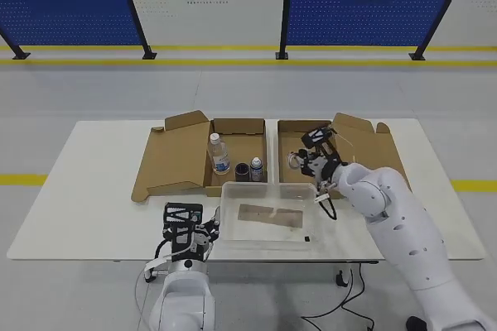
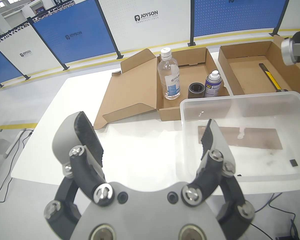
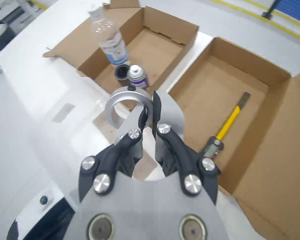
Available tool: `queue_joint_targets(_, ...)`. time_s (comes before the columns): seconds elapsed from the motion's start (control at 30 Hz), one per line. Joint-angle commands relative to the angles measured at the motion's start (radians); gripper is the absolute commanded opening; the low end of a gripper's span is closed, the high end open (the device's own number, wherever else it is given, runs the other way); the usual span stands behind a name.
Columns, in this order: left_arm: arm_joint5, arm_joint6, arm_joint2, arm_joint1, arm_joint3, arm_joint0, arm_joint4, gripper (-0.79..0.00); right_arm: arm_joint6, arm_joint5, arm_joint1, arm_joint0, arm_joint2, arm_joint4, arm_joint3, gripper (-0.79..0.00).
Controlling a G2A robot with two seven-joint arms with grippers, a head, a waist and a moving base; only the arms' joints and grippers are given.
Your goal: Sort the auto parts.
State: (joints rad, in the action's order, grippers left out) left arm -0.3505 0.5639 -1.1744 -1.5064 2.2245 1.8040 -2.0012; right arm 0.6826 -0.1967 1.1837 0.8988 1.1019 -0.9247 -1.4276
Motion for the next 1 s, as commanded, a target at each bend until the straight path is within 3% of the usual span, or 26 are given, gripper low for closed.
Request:
queue_joint_targets(0.0,0.000,0.000,0.000,0.000,0.000,0.000,0.000,0.000,-0.003,0.052,0.001,-0.006,0.000,-0.041,0.018,-0.785)
queue_joint_targets(0.33,0.000,0.000,0.000,0.000,0.000,0.000,0.000,0.000,0.013,0.178,0.020,-0.077,-0.026,-0.096,0.222,-0.785)
queue_joint_targets(0.93,0.000,0.000,0.000,0.000,0.000,0.000,0.000,0.000,0.016,0.092,0.139,-0.301,-0.248,-0.044,0.672,-0.785)
queue_joint_targets(0.97,0.000,0.000,0.000,0.000,0.000,0.000,0.000,0.000,0.014,0.084,0.146,-0.308,-0.256,-0.040,0.689,-0.739)
